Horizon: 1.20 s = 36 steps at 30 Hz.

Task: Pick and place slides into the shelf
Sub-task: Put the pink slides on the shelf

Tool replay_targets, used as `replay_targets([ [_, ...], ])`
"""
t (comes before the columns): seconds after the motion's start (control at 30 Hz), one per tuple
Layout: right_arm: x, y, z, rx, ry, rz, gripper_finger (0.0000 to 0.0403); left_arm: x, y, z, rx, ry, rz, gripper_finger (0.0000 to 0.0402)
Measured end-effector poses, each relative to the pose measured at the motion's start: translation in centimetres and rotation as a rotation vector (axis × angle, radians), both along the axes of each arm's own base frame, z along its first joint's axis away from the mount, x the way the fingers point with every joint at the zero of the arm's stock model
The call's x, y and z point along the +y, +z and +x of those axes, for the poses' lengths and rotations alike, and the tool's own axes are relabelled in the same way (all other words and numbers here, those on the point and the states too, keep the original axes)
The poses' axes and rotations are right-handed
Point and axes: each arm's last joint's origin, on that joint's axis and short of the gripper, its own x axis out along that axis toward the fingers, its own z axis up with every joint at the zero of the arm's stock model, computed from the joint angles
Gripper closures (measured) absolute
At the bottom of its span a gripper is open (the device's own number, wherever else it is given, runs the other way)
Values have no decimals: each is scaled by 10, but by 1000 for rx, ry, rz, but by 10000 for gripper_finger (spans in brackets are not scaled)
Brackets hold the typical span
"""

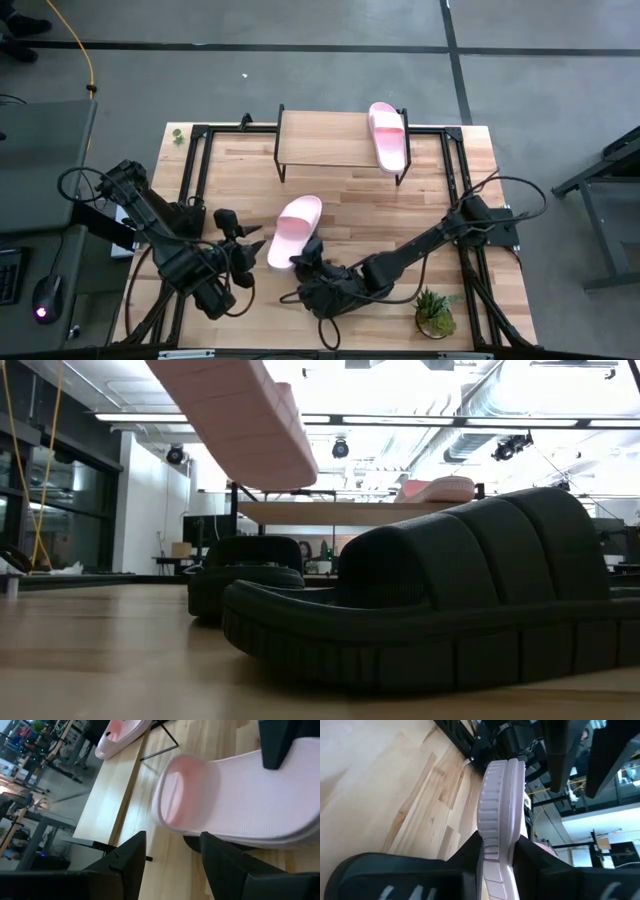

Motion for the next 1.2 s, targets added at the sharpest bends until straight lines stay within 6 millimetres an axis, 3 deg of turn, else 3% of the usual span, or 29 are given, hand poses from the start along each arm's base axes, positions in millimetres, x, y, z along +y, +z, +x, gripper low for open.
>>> replay_targets([
  [0.27, -15, 22, -3, 7, 70, 58, 346, 1, -2, -1, 0, 3, 21, 229],
  [0.5, -53, 53, -12, 22, 49, 96, 346, 6, -11, -4, -38, 24, 124, 229],
  [0.83, -96, 101, -39, 8, 52, 148, 346, 17, -19, -15, -153, 47, 222, 229],
  [1.2, -153, 146, -74, -30, 54, 204, 346, 37, 7, -39, -292, 54, 220, 229],
])
